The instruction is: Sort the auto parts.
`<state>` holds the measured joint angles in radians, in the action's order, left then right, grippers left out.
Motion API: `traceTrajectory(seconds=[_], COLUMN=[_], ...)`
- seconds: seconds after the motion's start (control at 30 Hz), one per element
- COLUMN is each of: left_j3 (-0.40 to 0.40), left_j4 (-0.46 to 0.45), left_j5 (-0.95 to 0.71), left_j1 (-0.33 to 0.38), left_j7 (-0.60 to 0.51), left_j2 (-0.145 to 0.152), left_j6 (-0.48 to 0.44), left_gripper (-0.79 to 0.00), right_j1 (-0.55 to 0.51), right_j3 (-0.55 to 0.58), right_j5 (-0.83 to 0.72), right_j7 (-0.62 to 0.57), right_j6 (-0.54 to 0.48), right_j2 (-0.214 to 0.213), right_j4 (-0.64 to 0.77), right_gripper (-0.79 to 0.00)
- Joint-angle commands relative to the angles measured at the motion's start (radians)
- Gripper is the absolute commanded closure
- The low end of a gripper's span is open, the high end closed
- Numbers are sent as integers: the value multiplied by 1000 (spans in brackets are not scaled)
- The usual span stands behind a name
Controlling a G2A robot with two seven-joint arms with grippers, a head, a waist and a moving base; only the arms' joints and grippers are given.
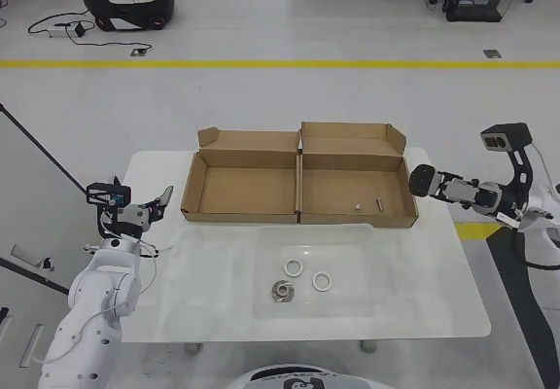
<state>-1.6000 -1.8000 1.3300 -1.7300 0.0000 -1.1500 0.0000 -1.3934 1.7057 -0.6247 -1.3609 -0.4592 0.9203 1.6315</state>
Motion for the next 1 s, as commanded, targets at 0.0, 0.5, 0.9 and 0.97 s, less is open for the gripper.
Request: traceTrajectory(seconds=[0.0,0.5,0.9,0.97], left_j3=[0,-16,140,177], left_j4=[0,-196,-253,-235], left_j5=[0,68,33,5], left_j1=[0,109,377,423], left_j7=[0,-214,-708,-776], left_j2=[0,25,42,41], left_j6=[0,-353,-696,-712], left_gripper=[-785,-785,-785,-785], right_j1=[0,0,0,0], right_j3=[0,0,0,0], right_j5=[0,0,0,0], right_j7=[0,0,0,0], right_j6=[0,0,0,0], right_j2=[0,0,0,0], right_j4=[0,0,0,0], right_gripper=[-785,-785,-785,-785])
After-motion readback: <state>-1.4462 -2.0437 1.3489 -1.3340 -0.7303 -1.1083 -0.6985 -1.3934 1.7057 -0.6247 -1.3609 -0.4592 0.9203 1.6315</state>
